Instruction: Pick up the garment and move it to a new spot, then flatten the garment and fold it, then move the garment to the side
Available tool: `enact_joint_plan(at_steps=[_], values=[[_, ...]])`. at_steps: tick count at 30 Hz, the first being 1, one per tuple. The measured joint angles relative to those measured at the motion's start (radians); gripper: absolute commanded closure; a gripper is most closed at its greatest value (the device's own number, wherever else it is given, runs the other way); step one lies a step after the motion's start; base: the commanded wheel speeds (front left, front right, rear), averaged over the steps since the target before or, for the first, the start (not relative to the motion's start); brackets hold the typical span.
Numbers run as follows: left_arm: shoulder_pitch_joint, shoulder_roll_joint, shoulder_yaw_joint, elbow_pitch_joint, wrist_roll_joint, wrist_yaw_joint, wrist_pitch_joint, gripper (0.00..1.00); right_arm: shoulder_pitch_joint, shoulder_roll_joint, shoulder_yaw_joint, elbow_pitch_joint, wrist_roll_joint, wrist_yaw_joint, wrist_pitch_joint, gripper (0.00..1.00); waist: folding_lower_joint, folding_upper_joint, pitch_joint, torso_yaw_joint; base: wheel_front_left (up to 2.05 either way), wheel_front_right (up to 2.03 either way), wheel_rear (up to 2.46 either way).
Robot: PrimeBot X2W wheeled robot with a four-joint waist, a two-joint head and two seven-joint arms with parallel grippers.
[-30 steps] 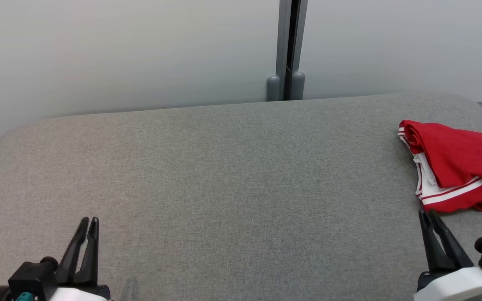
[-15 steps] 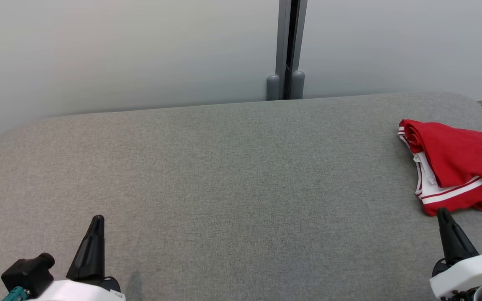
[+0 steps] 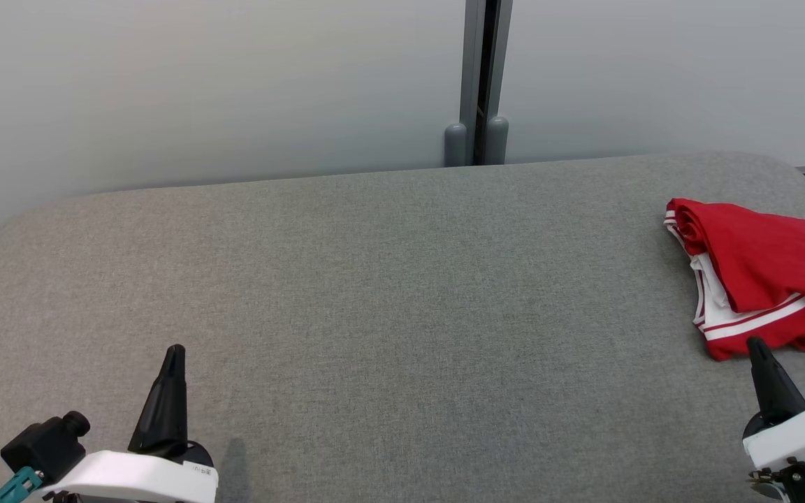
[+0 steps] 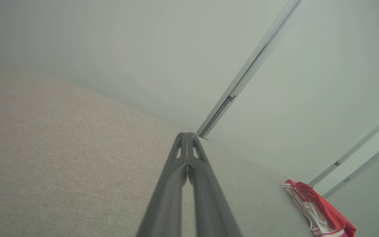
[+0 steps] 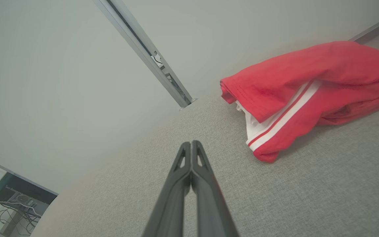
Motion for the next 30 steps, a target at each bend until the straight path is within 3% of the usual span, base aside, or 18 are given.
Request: enact_joint_plan(at_steps=[30], values=[[-0.086,-0.053,-0.039,0.086,-0.352,-0.051,-0.037,1.0,-0.115,-0.014,-0.096,0.129,0.356,0.0,0.117,1.0,0.0,0.0,0.006,-0.002,0.0,0.0,0.0]])
